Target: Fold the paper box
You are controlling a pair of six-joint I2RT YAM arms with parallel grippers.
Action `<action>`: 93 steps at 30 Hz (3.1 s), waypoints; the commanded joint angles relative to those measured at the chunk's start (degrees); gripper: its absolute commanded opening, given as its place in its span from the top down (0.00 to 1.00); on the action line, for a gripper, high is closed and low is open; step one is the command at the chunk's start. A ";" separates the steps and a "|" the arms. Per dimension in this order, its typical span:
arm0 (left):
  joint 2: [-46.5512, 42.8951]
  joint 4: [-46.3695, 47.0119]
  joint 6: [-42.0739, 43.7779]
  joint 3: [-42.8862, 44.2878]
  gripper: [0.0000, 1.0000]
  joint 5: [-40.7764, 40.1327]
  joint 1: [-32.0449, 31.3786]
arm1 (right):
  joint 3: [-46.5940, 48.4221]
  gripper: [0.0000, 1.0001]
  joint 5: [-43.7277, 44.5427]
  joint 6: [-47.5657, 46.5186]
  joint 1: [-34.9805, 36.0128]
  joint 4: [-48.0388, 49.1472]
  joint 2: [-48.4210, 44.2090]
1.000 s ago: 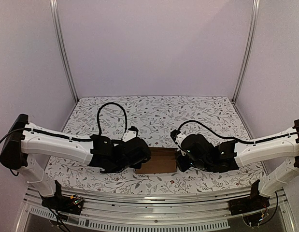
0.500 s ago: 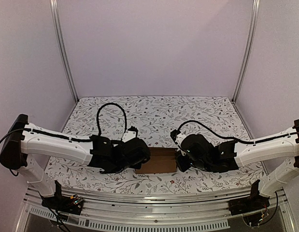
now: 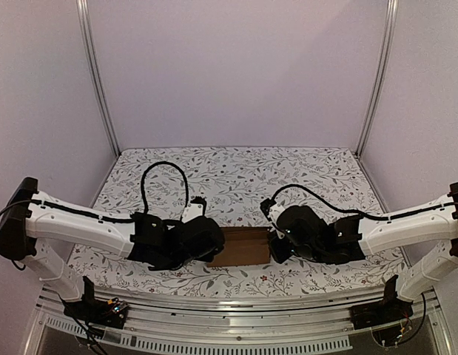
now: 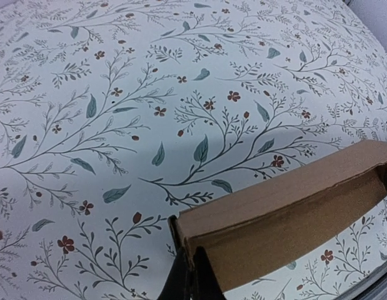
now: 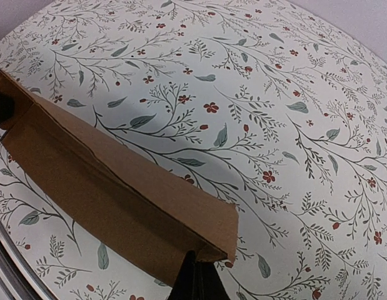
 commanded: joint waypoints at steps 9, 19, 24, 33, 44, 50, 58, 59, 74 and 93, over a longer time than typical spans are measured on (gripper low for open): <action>-1.41 0.70 -2.38 -3.59 1.00 4.77 -2.16 | 0.62 1.00 -5.18 0.34 1.82 -1.16 2.20; -2.11 0.15 -4.11 -4.80 1.00 4.24 -2.18 | 0.91 1.00 -4.46 0.84 1.90 -1.99 2.01; -1.94 0.07 -4.97 -5.33 1.00 4.07 -2.21 | 0.99 1.00 -3.47 1.50 2.00 -2.43 1.90; -1.32 -1.20 -7.26 -5.83 1.00 3.57 -2.16 | 1.10 1.00 -1.89 2.94 2.37 -3.10 1.83; 0.59 -0.84 -8.47 -6.76 1.00 5.58 -2.50 | -0.26 1.00 0.81 5.44 3.57 -2.91 1.48; 0.79 -1.06 -9.27 -7.83 1.00 6.05 -3.69 | -1.54 1.00 2.63 7.37 4.78 -2.94 0.66; 1.16 -1.73 -10.07 -8.09 1.00 5.10 -4.90 | -0.61 0.85 3.39 8.00 5.48 -3.36 -0.43; 1.23 -1.73 -10.05 -8.07 1.00 5.08 -4.89 | -0.34 0.79 3.57 7.84 5.46 -3.62 -0.78; 3.07 -1.64 -8.49 -6.08 1.00 4.48 -5.05 | 8.49 0.52 4.42 -0.36 5.40 -11.21 -11.54; 4.65 -1.84 -7.17 -4.56 1.00 4.99 -5.06 | 15.80 1.00 3.80 -2.54 4.41 2.16 10.54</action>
